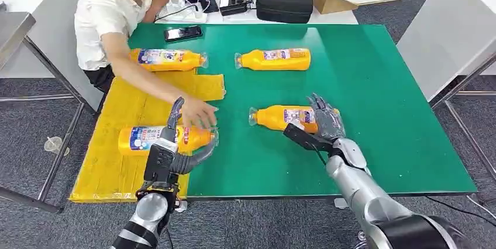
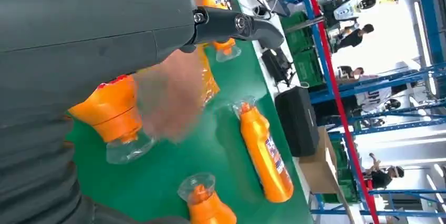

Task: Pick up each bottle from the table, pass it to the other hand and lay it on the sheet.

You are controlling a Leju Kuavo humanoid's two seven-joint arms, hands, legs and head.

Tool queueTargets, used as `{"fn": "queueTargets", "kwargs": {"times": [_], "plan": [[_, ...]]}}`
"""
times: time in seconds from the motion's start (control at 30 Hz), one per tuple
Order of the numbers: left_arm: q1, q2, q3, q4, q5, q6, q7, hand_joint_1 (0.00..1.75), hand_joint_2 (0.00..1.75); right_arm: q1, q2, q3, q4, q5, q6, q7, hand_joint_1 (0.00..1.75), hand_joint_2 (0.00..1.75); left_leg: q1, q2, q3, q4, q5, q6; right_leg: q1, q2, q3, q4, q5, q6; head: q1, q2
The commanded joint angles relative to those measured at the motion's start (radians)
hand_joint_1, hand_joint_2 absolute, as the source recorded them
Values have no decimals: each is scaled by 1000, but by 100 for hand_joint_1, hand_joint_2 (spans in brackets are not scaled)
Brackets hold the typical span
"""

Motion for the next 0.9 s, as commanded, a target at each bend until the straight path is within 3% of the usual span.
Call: {"fn": "queueTargets", "kwargs": {"times": [0.03,0.37,0.53,0.57,0.6,0.7,0.9], "plan": [[-49,3,0,83,3,-2,0,0,175,-55,12,52,102,-1,70,15,0,175,1,4,6,1,-3,0,2,2,5,0,-2,-5,0,0],[-76,-3,-6,112,15,-16,-4,0,175,-89,-23,94,158,18,212,103,0,175,1,1,4,1,-2,0,2,-1,4,0,-1,-4,0,0],[-84,-2,-11,108,21,-20,2,0,175,-140,-38,154,187,89,285,239,5,175,0,0,4,0,0,0,1,-1,4,-1,-1,-2,0,0],[-84,-1,-10,106,22,-19,3,0,175,-141,-39,154,186,90,290,248,138,175,1,1,5,1,-1,0,1,-1,5,0,-1,-4,0,0],[-80,2,-10,100,22,-17,6,0,175,-150,-43,169,193,106,330,278,175,175,1,1,5,1,-1,0,1,-1,5,-1,-1,-3,0,0],[-71,2,1,113,21,-13,6,0,175,-152,-49,193,193,139,361,353,175,175,1,0,6,0,-1,0,1,-1,6,-1,-1,-3,0,0],[-72,2,8,119,23,-13,1,0,175,-155,-44,187,197,137,372,363,175,175,1,0,8,0,-1,0,2,-2,9,-2,-1,-4,0,0]]}}
